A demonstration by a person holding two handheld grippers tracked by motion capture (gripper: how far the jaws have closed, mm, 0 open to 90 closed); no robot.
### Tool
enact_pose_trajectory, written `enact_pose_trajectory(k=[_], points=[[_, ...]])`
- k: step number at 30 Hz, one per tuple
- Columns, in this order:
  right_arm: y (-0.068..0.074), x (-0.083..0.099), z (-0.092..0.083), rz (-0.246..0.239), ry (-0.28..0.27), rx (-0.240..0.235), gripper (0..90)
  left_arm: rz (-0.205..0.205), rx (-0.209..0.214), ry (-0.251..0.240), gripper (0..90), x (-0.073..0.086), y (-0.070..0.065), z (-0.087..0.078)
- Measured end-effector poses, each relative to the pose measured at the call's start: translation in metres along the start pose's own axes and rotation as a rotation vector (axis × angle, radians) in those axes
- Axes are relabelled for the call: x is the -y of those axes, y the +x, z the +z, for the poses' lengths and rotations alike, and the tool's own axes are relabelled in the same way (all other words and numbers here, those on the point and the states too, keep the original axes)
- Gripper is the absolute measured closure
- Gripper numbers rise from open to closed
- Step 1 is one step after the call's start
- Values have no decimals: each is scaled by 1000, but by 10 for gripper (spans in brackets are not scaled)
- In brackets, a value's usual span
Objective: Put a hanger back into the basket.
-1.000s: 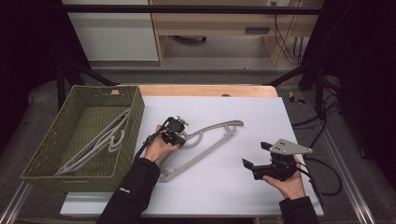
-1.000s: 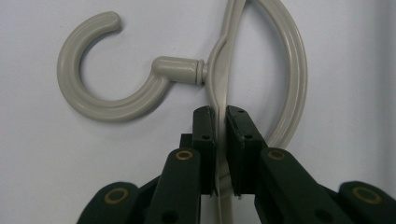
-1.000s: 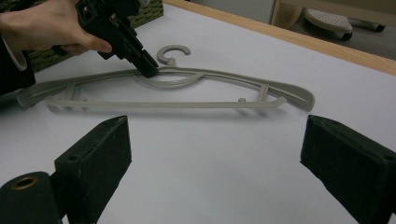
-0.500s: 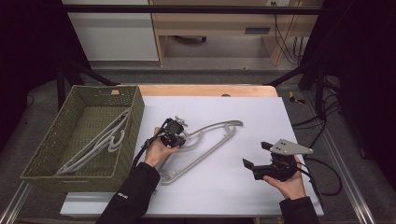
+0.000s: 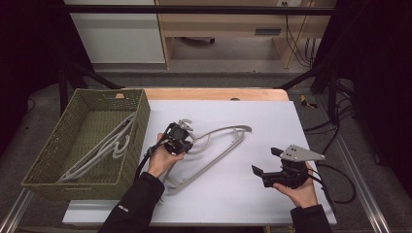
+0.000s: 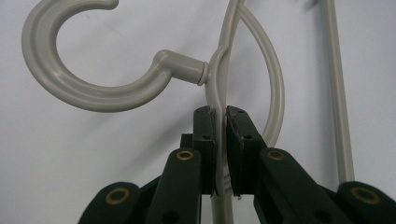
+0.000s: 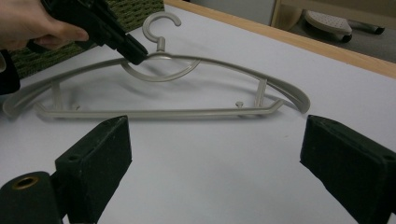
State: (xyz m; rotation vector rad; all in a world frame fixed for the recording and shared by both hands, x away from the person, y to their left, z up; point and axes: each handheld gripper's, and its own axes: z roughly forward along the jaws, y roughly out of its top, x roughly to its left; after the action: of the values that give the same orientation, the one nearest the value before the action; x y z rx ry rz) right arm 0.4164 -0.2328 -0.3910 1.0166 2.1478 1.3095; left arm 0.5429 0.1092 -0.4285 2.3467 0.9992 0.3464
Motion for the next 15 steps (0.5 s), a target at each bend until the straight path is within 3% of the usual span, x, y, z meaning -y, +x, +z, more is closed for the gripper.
enact_pose_trajectory(k=[7,11,12,15], points=[[0,0,0,-1,1,-2,90,-40,22,35,827,12,5,21],[0,0,0,-2,3,-2,90,-31,20,46,822,14,6,25],[0,0,0,-2,2,-2,90,-9,10,53,819,14,5,26],[0,0,0,-3,2,-1,90,5,2,56,781,14,4,26]])
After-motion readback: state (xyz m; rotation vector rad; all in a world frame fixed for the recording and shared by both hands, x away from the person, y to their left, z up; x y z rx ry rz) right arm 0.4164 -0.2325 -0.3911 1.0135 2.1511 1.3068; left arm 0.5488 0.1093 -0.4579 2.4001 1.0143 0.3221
